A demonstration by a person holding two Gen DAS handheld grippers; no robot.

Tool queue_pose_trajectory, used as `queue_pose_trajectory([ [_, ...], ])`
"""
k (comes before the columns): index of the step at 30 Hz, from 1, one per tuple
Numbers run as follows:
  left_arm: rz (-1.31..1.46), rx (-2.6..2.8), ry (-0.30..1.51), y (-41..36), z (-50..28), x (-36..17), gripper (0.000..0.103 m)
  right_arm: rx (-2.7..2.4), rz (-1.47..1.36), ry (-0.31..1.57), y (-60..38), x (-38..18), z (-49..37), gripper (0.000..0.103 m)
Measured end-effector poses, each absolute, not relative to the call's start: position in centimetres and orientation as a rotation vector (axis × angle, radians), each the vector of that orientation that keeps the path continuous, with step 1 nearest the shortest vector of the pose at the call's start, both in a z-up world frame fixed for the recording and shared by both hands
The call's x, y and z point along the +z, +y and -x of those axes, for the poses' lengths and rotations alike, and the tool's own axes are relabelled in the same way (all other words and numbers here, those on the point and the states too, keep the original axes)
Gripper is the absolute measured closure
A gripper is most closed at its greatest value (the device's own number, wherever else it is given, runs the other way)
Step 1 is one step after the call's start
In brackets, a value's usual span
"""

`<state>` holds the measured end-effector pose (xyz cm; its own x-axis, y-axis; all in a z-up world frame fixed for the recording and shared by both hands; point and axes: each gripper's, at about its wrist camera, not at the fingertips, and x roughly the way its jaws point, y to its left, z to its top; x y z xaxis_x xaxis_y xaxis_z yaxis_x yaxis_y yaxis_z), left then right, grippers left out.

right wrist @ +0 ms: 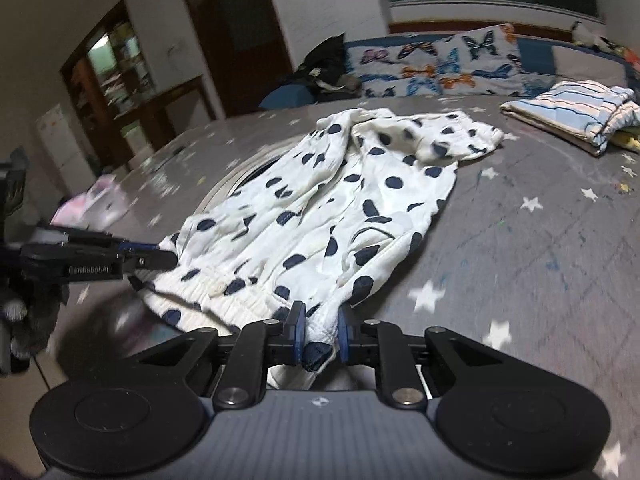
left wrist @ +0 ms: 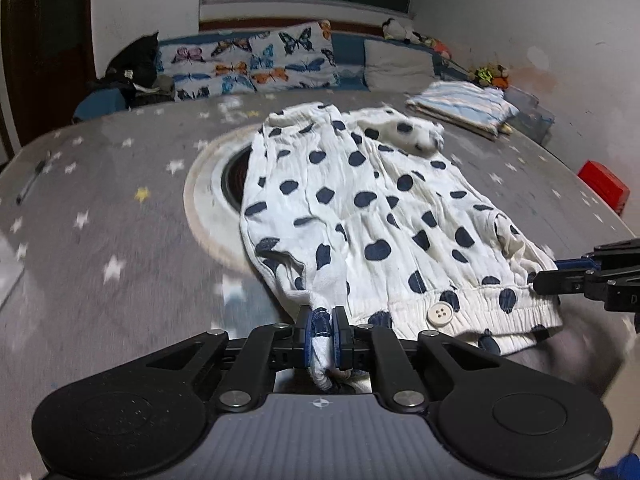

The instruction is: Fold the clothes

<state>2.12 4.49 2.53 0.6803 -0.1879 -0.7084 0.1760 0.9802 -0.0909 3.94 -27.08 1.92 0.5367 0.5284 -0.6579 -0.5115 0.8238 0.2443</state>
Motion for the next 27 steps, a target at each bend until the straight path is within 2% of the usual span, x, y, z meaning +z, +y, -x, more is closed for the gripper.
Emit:
queue_pose_trajectory([
  [11,0.014,-0.294,0.867,4.8,3.5,2.4,0.091,0.788,0.095,0.882,-28.0,2.3,1.8,0.088],
  [12,0.019,-0.299,0.872,5.0,3.7,2.5,0.090,0.791,0.097,0.886,-28.2,2.4,2.0,0.084],
  [15,0.026,-0.307,0.864,5.6,3.9,3.3,0.083,0.783,0.100,0.879,-28.8,3.1,2.0,0.082],
  [18,0.006,-0.306,0.812,5.7,3.6,4.7,0.076,0.756,0.102,0.852,-29.4,3.9,1.2,0.075],
  [21,-0.007,-0.286,0.762,5.8,2.9,5.7,0.061,0.728,0.103,0.825,-29.9,4.7,0.3,0.069],
  [24,-0.003,-0.254,0.727,5.9,1.3,6.1,0.060,0.693,0.102,0.799,-30.1,5.2,-1.0,0.065],
  [27,0.024,-0.218,0.713,5.9,-1.4,6.0,0.055,0.644,0.105,0.785,-29.9,5.0,-3.2,0.062],
])
